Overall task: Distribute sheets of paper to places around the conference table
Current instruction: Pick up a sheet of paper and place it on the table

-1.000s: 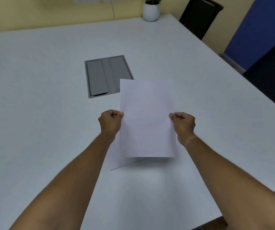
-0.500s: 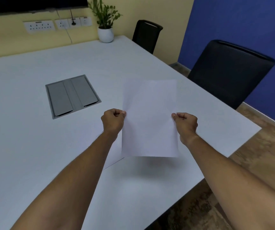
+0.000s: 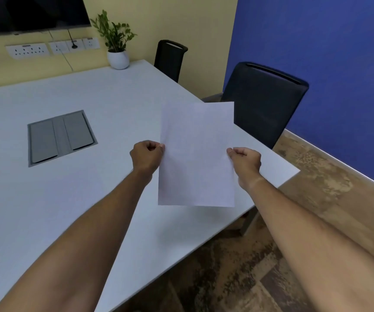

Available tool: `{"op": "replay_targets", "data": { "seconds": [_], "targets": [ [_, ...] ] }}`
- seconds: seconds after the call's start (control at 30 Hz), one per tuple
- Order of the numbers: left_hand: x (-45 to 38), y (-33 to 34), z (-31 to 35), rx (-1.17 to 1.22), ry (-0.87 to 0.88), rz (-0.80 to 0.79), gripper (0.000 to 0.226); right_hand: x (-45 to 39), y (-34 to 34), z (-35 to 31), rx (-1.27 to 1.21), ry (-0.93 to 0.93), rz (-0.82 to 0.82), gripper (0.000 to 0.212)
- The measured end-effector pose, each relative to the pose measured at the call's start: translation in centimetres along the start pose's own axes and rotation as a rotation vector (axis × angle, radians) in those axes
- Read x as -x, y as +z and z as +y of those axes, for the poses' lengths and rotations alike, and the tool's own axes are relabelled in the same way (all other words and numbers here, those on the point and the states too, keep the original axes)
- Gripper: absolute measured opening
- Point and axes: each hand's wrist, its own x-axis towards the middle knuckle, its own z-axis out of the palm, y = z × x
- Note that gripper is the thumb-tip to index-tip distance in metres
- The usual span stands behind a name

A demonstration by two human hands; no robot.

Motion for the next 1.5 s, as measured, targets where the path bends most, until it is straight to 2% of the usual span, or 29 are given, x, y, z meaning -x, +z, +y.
{"op": "replay_targets", "data": {
  "seconds": [0.27, 0.43, 0.57, 0.7, 1.0, 1.23, 1.4, 1.5],
  "targets": [
    [-0.1, 6.7, 2.4, -0.003, -0.02, -0.018, 0.01, -5.9, -4.6, -0.3, 0.003, 0.031, -0.047, 0.005],
    [-3.1, 10.7, 2.6, 0.011, -0.035, -0.025, 0.01, -11.6, -5.3, 0.1, 0.021, 0.054, -0.066, 0.018],
    [-7.1, 14.3, 2.3, 0.064, -0.066, -0.053, 0.008, -17.4, -4.6, 0.1, 0.04, 0.038, -0.073, 0.016],
    [-10.9, 17.2, 1.7, 0.061, -0.106, -0.066, 0.01, -22.7, -3.0, 0.0, 0.091, 0.072, -0.113, 0.003],
    [-16.9, 19.7, 1.5, 0.108, -0.176, -0.032, 0.011, -30.2, -0.3, -0.3, 0.03, 0.151, -0.298, 0.012],
    [-19.3, 20.2, 1.8, 0.234, -0.274, 0.176, 0.011, -34.2, 0.7, 1.1, 0.029, 0.315, -0.507, 0.028],
    [-20.2, 21.3, 1.4, 0.321, -0.347, 0.429, 0.011, -36.0, 2.9, 2.4, -0.187, 0.479, -0.564, 0.013],
    [-20.3, 22.7, 1.4, 0.346, -0.383, 0.577, 0.017, -36.9, 4.6, 3.0, -0.223, 0.525, -0.64, 0.034]
  ]
}}
